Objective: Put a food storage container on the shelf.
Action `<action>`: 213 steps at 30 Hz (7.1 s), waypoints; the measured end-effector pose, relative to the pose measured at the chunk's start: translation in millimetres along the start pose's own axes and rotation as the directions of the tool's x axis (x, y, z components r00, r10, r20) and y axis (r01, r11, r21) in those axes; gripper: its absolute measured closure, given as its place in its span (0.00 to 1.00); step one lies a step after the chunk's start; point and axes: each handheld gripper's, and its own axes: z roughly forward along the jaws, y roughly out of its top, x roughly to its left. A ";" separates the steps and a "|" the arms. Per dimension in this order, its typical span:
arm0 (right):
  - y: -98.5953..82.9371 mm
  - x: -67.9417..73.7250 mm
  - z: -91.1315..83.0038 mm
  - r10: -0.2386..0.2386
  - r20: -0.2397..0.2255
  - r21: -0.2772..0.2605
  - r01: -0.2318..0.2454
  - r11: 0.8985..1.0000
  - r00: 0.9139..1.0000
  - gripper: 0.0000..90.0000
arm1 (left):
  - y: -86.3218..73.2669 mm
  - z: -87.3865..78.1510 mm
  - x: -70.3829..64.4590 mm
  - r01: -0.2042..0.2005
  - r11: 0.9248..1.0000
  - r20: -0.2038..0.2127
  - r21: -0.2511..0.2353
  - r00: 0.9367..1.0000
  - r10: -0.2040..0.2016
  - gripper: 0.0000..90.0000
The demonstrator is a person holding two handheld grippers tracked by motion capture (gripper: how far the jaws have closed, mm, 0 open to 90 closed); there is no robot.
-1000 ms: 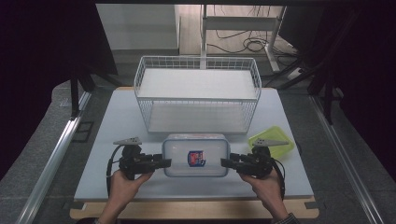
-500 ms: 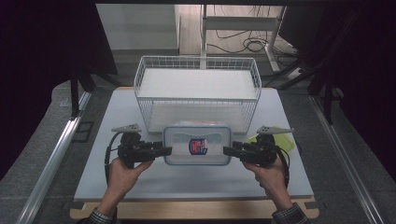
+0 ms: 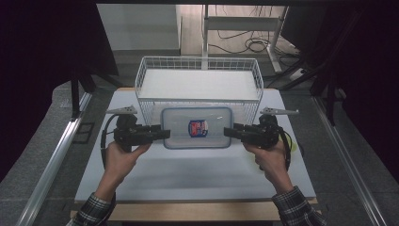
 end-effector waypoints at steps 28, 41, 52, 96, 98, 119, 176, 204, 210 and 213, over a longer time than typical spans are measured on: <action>85.0 -16.8 12.3 0.000 0.015 -0.043 0.000 0.999 1.000 0.56 | 86.7 -2.1 26.8 -0.008 0.999 0.001 -0.037 1.000 0.008 0.61; 106.7 -31.8 25.7 0.026 0.039 -0.042 -0.024 0.999 0.999 0.55 | 102.4 6.2 44.2 0.022 0.999 -0.008 -0.045 1.000 -0.022 0.60; 112.0 -40.5 33.0 0.043 0.071 -0.043 -0.040 0.998 0.997 0.54 | 108.0 12.5 50.1 0.026 0.998 -0.037 -0.049 0.999 -0.028 0.59; 121.3 -39.4 45.3 0.016 0.209 0.016 -0.020 1.000 0.978 0.53 | 118.2 24.0 64.3 0.097 0.994 -0.046 -0.040 0.994 -0.099 0.46; 120.9 -41.2 46.6 0.024 0.208 0.017 -0.029 0.999 0.978 0.54 | 119.8 24.2 65.8 0.101 0.994 -0.052 -0.042 0.993 -0.103 0.46; 128.7 -37.8 48.2 0.028 0.266 -0.025 -0.022 0.999 0.964 0.59 | 130.0 29.1 59.4 0.054 0.997 -0.194 -0.049 0.979 -0.062 0.44; 35.0 4.8 13.4 -0.277 0.275 0.072 0.268 0.961 0.921 0.17 | 22.5 8.8 -9.7 -0.256 0.965 -0.198 0.054 0.945 0.262 0.14; -54.2 8.9 -1.7 -0.288 0.231 0.090 0.274 0.958 0.929 0.08 | -69.8 5.3 -3.3 -0.199 0.978 -0.213 0.062 0.955 0.208 0.06; -74.3 4.9 0.1 -0.292 0.233 0.123 0.270 0.955 0.928 0.08 | -87.3 5.1 -1.1 -0.209 0.977 -0.221 0.048 0.952 0.214 0.05; -82.9 5.5 2.7 -0.305 0.221 0.152 0.277 0.949 0.926 0.07 | -95.4 2.7 1.1 -0.214 0.975 -0.241 0.060 0.945 0.222 0.04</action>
